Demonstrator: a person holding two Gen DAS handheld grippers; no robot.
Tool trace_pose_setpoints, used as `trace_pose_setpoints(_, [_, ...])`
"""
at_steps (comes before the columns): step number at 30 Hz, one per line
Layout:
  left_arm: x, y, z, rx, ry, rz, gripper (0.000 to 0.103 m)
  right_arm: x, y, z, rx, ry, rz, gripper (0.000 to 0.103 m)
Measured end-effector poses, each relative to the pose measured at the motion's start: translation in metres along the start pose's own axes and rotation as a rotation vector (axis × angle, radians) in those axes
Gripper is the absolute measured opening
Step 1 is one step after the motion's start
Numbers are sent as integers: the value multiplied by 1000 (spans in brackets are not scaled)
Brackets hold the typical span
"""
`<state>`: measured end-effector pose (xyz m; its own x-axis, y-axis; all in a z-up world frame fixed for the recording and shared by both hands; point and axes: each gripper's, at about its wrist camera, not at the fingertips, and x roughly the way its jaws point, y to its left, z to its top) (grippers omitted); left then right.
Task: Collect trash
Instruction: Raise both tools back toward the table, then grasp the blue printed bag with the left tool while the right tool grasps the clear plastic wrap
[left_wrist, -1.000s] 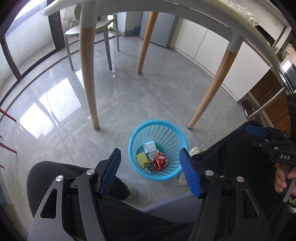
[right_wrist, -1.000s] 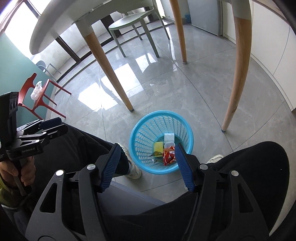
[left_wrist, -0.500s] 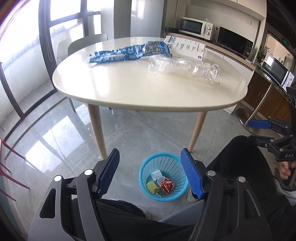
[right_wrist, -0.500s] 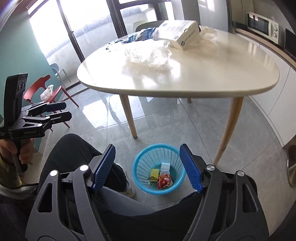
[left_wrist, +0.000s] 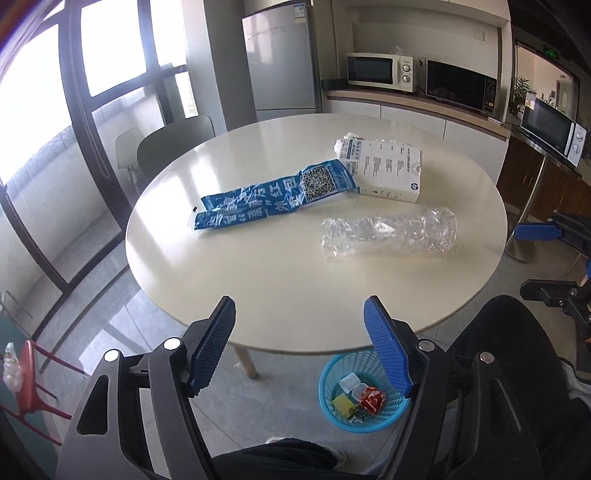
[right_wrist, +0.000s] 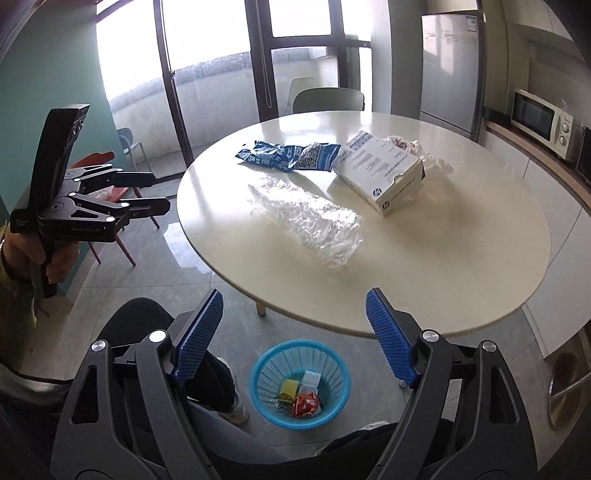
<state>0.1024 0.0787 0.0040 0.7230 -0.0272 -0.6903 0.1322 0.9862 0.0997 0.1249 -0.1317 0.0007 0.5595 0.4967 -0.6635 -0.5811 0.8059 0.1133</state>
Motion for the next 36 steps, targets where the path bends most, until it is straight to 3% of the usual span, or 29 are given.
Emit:
trace_pose_setpoints(9, [31,-1,54,58,16,-46,74,22,-5,37,-80,28,24,79])
trace_pose_setpoints(25, [120,-12,111,226,166,-69,76,81,-15,64,-130,128,87,78])
trace_pose_setpoints(33, [154,-19,119,321,241,-82,76,102,-16,61,-125,180,93,65])
trace_pose_setpoints(36, [160,-19,119,319,251,-86,64,103,-18,56,-111,183,94,57])
